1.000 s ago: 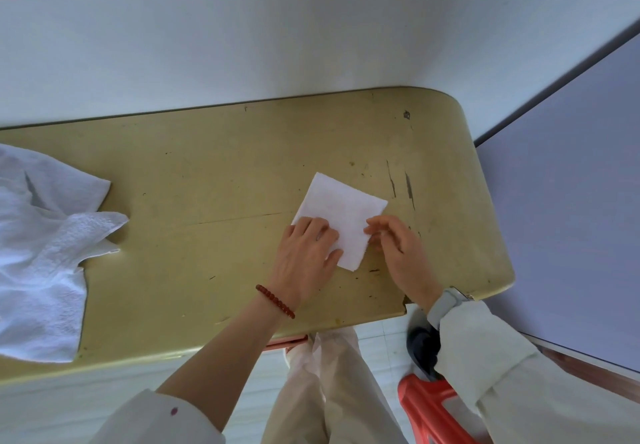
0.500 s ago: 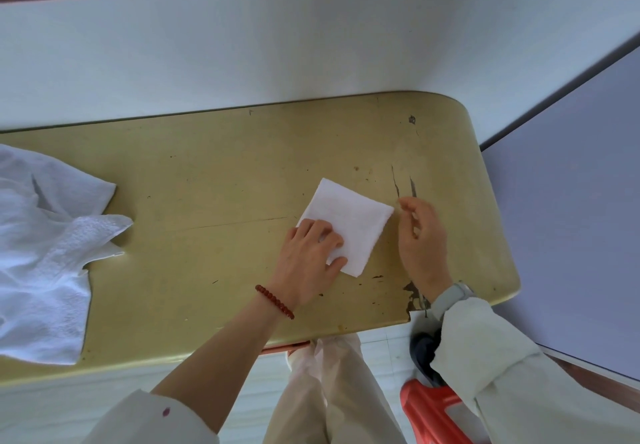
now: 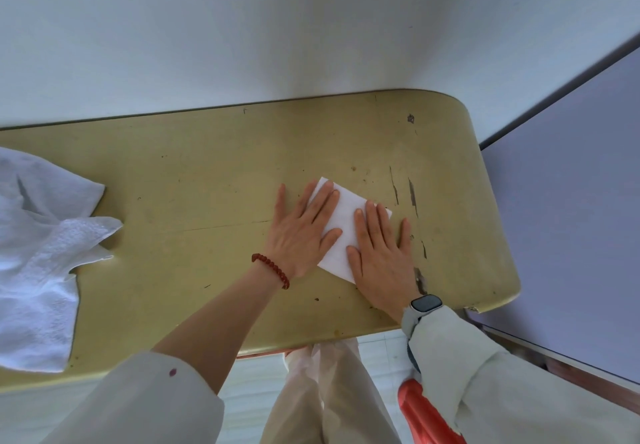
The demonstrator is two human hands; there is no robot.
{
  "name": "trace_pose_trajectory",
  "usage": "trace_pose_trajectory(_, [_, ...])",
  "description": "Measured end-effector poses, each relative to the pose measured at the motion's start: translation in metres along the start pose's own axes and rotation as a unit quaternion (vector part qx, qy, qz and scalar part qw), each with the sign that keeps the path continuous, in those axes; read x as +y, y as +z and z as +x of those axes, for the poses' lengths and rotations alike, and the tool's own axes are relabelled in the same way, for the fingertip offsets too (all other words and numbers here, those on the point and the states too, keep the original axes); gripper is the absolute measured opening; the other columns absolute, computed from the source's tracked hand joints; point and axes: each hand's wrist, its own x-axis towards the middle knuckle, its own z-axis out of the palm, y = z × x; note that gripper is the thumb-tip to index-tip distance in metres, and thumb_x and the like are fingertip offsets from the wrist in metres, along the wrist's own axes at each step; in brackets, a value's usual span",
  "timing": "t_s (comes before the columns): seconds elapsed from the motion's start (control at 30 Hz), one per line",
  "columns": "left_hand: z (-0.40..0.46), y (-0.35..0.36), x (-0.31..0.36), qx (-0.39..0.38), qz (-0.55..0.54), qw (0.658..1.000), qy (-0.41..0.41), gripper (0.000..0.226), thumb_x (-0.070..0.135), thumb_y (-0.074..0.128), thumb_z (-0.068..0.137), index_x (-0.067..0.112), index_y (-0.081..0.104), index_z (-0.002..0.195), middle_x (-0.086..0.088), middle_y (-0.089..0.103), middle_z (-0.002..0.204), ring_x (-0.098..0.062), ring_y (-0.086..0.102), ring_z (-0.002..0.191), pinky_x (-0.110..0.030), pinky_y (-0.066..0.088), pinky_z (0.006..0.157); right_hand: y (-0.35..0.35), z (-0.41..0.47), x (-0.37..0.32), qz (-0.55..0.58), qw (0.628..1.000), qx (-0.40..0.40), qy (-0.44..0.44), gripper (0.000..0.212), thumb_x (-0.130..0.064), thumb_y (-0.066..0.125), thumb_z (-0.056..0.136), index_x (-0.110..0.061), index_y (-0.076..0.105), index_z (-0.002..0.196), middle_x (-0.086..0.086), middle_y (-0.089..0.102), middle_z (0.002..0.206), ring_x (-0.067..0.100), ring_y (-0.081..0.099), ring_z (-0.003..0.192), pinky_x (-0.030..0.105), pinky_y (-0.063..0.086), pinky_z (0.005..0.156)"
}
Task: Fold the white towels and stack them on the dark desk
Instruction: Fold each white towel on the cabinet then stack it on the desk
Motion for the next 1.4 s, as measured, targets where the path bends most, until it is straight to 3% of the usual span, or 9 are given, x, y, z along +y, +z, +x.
trace_pose_trajectory(0.3, [0.012,-0.018,-0.015,-0.016,0.048,0.999,0.014,0.065,0.057,0.007,0.091,0.026,-0.006,0.146,0.005,-0.007,0.156,-0.025,-0.013,0.142,-0.057,-0.012,0.107,-0.018,-0.005,0.0,-0.022,0.999,0.034,-0.022,0.055,-0.043,0.033,0.087,-0.009,0.052,0.126,0.01,0.052,0.129,0.026,0.048,0.113,0.041,0.04,0.08])
trace_pose_trajectory(0.47, [0.003,-0.026,-0.033,0.14,0.066,0.986,-0.055,0.054,0.023,0.073,0.074,0.02,0.055,0.125,-0.01,0.044,0.14,-0.035,0.035,0.133,-0.065,0.015,0.102,-0.029,-0.023,-0.019,0.081,0.984,0.029,-0.157,0.039,-0.036,0.04,0.084,-0.014,0.063,0.107,0.003,0.063,0.096,0.018,0.06,0.078,0.029,0.05,0.068])
trace_pose_trajectory(0.57, [-0.014,-0.022,-0.039,0.199,0.03,0.973,-0.114,0.042,0.01,0.071,0.073,0.018,0.061,0.113,-0.01,0.053,0.131,-0.032,0.044,0.126,-0.064,0.018,0.102,-0.036,-0.025,-0.031,0.202,0.96,0.005,-0.196,0.032,-0.026,0.04,0.088,-0.013,0.067,0.096,0.001,0.066,0.081,0.015,0.06,0.061,0.023,0.05,0.054])
trace_pose_trajectory(0.73, [-0.054,-0.009,-0.029,0.213,-0.034,0.967,-0.137,0.032,0.028,0.043,0.084,0.016,0.066,0.103,-0.006,0.062,0.117,-0.026,0.055,0.112,-0.058,0.03,0.1,-0.045,0.016,-0.033,0.189,0.977,0.098,-0.014,0.031,-0.026,0.039,0.087,-0.008,0.061,0.1,0.009,0.062,0.096,0.026,0.058,0.082,0.037,0.052,0.066])
trace_pose_trajectory(0.83, [-0.075,0.007,-0.018,0.169,-0.056,0.974,-0.143,0.04,0.04,0.042,0.083,0.017,0.063,0.109,-0.004,0.061,0.117,-0.025,0.053,0.112,-0.056,0.031,0.099,-0.049,0.039,-0.036,0.092,0.991,-0.054,0.084,0.035,-0.033,0.045,0.09,-0.013,0.049,0.119,0.006,0.052,0.116,0.026,0.047,0.104,0.035,0.039,0.083])
trace_pose_trajectory(1.03, [-0.081,0.014,-0.013,0.075,-0.098,0.975,-0.185,0.048,0.047,0.039,0.082,0.024,0.044,0.123,-0.005,0.057,0.123,-0.026,0.042,0.117,-0.058,0.036,0.095,-0.054,0.059,-0.044,0.097,0.967,-0.19,0.14,0.028,-0.028,0.046,0.088,-0.009,0.048,0.11,0.008,0.055,0.111,0.026,0.047,0.104,0.034,0.033,0.078])
trace_pose_trajectory(1.13, [-0.079,0.007,-0.012,0.047,-0.13,0.971,-0.197,0.048,0.042,0.053,0.084,0.026,0.045,0.129,-0.004,0.052,0.132,-0.028,0.043,0.125,-0.058,0.026,0.102,-0.059,0.063,-0.048,0.112,0.96,-0.226,0.123,0.027,-0.024,0.048,0.087,-0.007,0.048,0.108,0.01,0.049,0.113,0.029,0.045,0.109,0.037,0.038,0.084])
trace_pose_trajectory(1.27, [-0.081,0.001,-0.011,0.02,-0.167,0.959,-0.23,0.054,0.041,0.04,0.093,0.033,0.021,0.143,0.009,0.016,0.152,-0.014,0.009,0.141,-0.045,0.0,0.115,-0.073,0.064,-0.058,0.241,0.938,-0.236,0.083,0.013,-0.015,0.05,0.084,-0.009,0.044,0.092,0.002,0.048,0.08,0.019,0.048,0.073,0.03,0.04,0.065])
trace_pose_trajectory(1.4, [-0.098,-0.006,-0.022,0.129,-0.338,0.886,-0.29,0.044,0.019,0.049,0.091,0.015,0.042,0.135,-0.002,0.04,0.14,-0.02,0.035,0.131,-0.027,0.023,0.106,-0.097,0.062,-0.082,0.248,0.94,-0.233,-0.012,0.015,-0.013,0.051,0.085,-0.011,0.044,0.099,0.001,0.053,0.083,0.019,0.051,0.071,0.03,0.04,0.061])
